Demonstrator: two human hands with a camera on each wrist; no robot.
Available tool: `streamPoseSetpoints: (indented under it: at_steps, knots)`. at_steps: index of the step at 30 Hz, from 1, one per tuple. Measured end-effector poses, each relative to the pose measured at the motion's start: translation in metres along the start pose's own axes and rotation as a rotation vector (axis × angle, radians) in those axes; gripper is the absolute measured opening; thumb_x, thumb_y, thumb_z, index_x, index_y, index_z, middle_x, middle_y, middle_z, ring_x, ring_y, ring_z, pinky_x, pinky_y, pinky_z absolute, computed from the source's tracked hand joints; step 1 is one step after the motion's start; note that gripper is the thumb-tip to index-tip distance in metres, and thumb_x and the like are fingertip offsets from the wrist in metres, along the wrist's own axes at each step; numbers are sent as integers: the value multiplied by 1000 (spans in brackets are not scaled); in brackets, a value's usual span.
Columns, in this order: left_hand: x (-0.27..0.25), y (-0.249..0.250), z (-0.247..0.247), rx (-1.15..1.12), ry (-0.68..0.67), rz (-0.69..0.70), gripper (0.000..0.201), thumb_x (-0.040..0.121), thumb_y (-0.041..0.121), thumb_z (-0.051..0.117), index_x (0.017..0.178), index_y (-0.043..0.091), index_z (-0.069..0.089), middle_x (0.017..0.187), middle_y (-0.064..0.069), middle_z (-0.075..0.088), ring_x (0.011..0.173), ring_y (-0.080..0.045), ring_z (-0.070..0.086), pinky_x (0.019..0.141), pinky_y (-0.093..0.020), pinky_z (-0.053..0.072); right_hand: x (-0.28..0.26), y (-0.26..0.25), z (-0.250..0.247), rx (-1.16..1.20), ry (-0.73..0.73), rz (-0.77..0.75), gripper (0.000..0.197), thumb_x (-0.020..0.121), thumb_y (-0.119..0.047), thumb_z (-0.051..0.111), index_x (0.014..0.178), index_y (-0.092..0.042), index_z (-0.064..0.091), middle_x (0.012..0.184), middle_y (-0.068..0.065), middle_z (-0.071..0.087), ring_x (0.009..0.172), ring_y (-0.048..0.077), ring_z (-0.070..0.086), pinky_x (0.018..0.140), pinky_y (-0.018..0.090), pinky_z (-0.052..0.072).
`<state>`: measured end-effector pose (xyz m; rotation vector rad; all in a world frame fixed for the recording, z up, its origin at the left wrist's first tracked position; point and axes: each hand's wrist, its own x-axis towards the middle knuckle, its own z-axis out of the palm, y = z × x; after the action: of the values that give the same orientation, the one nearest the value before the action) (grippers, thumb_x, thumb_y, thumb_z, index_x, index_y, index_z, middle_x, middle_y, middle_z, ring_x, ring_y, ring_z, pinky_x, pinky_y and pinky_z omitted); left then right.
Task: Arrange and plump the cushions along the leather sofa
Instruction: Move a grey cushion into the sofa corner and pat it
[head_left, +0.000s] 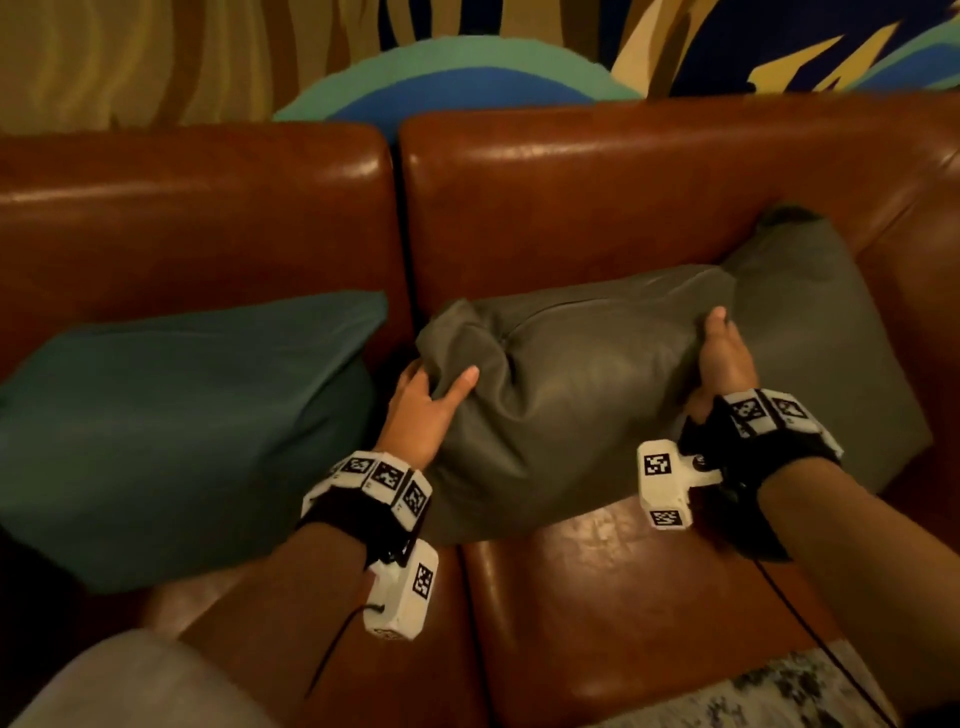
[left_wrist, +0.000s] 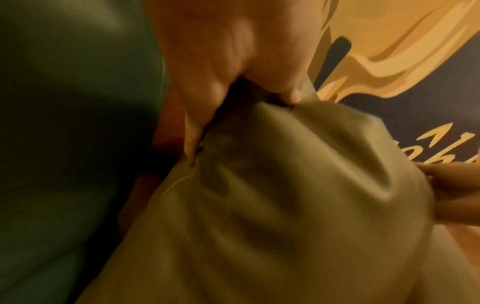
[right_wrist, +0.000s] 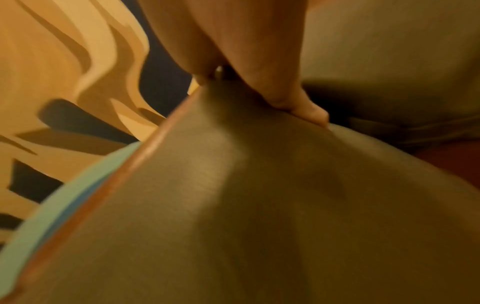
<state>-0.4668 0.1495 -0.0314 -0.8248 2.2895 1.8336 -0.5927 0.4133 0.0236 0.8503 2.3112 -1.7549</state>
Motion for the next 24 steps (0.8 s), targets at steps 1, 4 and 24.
streamPoseSetpoints:
  at_steps: [1,4,24]
  knots:
    - [10,0,0,-1,1,-29,78,75,70,60,139,27,48,146,0,45,133,-25,45,112,-45,35,4,4,7,-17,10,-13,58,105,-49,31,153,-18,35,158,8,36,145,29,35,118,41,29]
    - [26,1,-4,-107,35,-68,83,62,77,65,130,31,56,134,2,59,123,-22,55,108,-45,42,11,7,14,-2,43,-52,55,102,-48,37,149,-21,44,156,4,41,142,25,39,119,39,31]
    - [-26,103,93,292,537,611,42,91,17,58,131,7,50,146,-18,36,137,-26,31,113,-15,17,104,-39,-130,-10,-154,-224,22,104,-22,45,90,-23,63,87,-2,63,77,8,61,69,24,50]
